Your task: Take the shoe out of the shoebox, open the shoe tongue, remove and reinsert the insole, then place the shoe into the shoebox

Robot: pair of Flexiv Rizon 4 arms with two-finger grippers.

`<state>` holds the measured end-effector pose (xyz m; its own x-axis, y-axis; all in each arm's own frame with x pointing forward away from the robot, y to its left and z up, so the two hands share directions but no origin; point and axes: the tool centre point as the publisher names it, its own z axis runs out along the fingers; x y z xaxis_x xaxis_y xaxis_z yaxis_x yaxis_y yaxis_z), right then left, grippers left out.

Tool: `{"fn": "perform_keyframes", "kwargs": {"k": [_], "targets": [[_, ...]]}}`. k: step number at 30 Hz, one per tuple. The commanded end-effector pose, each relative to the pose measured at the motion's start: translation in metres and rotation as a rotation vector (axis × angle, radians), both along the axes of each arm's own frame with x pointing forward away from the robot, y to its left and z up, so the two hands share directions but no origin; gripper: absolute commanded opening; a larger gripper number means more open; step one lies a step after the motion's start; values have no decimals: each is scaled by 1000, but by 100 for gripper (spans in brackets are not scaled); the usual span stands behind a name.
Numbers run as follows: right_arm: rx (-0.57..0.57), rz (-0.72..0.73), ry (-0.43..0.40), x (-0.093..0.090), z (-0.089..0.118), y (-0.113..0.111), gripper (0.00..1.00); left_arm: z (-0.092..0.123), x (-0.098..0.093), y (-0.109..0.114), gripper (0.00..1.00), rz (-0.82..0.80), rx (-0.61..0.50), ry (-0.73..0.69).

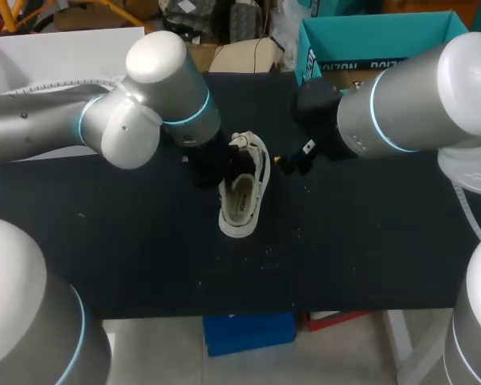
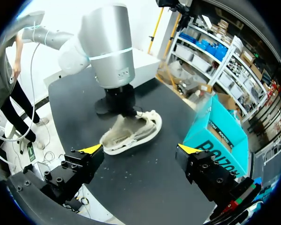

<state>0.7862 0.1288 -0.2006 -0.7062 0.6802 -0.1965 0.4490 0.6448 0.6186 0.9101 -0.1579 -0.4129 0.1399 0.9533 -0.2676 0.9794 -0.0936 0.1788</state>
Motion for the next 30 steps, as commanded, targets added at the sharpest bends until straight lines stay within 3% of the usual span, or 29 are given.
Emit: {"fn": "perform_keyframes", "kwargs": {"k": [1, 8, 12, 23, 27, 30], "targets": [[1, 0, 1, 0, -1, 1, 100, 21, 0, 12, 0, -4, 5, -7], [1, 0, 1, 0, -1, 1, 100, 73, 1, 39, 0, 38, -11, -1], [1, 0, 1, 0, -1, 1, 100, 107, 7, 55, 0, 176, -43, 37], [1, 0, 1, 0, -1, 1, 100, 204, 39, 88, 0, 751, -136, -59], [1, 0, 1, 0, -1, 1, 100, 229, 56, 117, 0, 1007, -201, -97], [1, 0, 1, 0, -1, 1, 100, 233, 70, 148, 0, 1170, -237, -126]]}}
